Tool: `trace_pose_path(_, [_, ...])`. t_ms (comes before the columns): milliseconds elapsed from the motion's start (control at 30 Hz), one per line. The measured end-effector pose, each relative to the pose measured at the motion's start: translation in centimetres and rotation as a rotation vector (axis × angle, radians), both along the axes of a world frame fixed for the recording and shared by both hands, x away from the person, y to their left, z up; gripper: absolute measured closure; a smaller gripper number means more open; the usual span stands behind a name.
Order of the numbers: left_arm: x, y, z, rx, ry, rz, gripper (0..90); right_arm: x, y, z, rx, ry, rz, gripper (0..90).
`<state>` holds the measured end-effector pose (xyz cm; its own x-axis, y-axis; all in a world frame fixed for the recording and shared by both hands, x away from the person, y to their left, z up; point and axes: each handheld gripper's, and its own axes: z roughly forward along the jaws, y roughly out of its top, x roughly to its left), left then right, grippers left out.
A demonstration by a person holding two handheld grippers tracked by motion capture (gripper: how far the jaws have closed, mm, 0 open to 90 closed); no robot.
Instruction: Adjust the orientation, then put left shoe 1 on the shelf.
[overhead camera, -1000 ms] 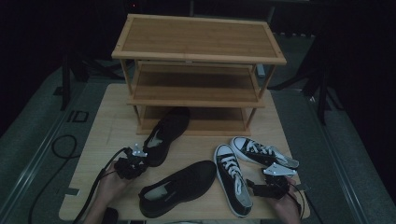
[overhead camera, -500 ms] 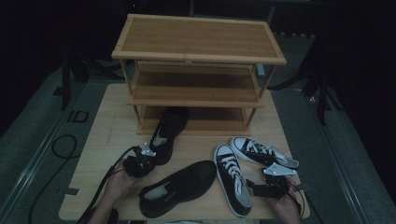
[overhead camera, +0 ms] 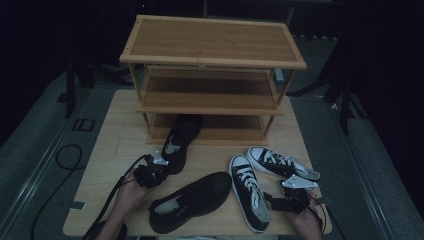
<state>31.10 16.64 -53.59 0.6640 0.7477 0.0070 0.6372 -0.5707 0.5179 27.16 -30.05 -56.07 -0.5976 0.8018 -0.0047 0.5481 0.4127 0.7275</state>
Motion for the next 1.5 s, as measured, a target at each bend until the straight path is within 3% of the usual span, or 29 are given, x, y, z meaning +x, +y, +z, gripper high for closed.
trace_pose_path(600, [1.4,-1.7,1.1,-0.022,-0.05,-0.017,89.7,0.0,0.0,0.0,0.0,0.0,0.0,18.6])
trace_pose_path(700, [1.6,-2.0,1.2,-0.006,-0.063,-0.007,89.8,0.0,0.0,0.0,0.0,0.0,0.0,18.6])
trace_pose_path(867, [2.1,-2.0,1.4,-0.023,-0.07,0.011,89.8,0.0,0.0,0.0,0.0,0.0,0.0,18.5])
trace_pose_path(1367, [4.8,-4.0,1.4,-0.011,-0.108,0.004,89.3,0.0,0.0,0.0,0.0,0.0,0.0,18.5])
trace_pose_path(1500, [5.9,-4.7,1.4,0.019,-0.116,-0.003,89.4,0.0,0.0,0.0,0.0,0.0,0.0,18.5])
